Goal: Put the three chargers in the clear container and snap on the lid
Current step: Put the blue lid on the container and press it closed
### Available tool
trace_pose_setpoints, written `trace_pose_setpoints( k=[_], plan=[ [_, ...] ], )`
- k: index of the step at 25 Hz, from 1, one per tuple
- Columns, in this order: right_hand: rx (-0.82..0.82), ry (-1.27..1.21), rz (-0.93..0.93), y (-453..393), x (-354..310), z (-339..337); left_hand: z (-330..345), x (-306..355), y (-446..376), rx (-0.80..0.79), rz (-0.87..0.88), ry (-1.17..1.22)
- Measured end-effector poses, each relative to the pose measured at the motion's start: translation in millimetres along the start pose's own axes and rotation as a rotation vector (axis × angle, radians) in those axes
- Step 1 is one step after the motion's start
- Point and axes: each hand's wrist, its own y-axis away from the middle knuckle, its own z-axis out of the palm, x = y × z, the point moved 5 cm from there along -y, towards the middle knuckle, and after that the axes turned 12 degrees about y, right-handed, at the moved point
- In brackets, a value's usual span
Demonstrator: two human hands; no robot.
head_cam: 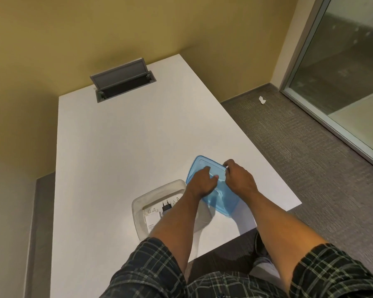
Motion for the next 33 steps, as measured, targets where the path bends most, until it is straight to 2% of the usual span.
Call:
trace_pose_setpoints(
  k=[5, 7, 9, 12, 15, 18, 21, 22, 25, 28, 30, 33],
  plan=[
    [0.294, 0.006, -0.303, -6, -58, -36, -70, -7, -5, 0.388, -0.267, 0.539],
    [0.324, 0.079, -0.466, -3, -83, -43, -94, -21, -4, 0.432, -0.358, 0.895],
    [0.355, 0.175, -0.681, 6, -109, -43, -115, -38, 2, 0.397, -0.406, 1.243],
    [0.367, 0.314, -0.987, 24, -141, -36, -144, -75, 17, 0.406, -0.401, 1.406],
    [0.245, 0.309, -1.164, 37, -163, -20, -161, -116, 40, 0.466, -0.445, 1.465],
    [0.025, 0.111, -1.069, 37, -166, -10, -166, -145, 72, 0.459, -0.424, 1.588],
    [0.040, -0.107, -0.762, 28, -149, -12, -161, -167, 101, 0.412, -0.400, 1.703],
    [0.005, -0.142, -0.674, 26, -144, -9, -157, -172, 110, 0.377, -0.391, 1.721],
    [-0.256, -0.296, -0.442, 23, -141, 8, -145, -182, 129, 0.334, -0.381, 1.764],
    [-0.279, -0.411, -0.311, 15, -142, 17, -135, -189, 140, 0.365, -0.404, 1.745],
    [-0.282, -0.471, -0.263, 15, -140, 21, -133, -189, 146, 0.357, -0.420, 1.644],
    [-0.356, -0.520, -0.252, 19, -135, 28, -140, -197, 152, 0.489, -0.466, 1.150]
  ],
)
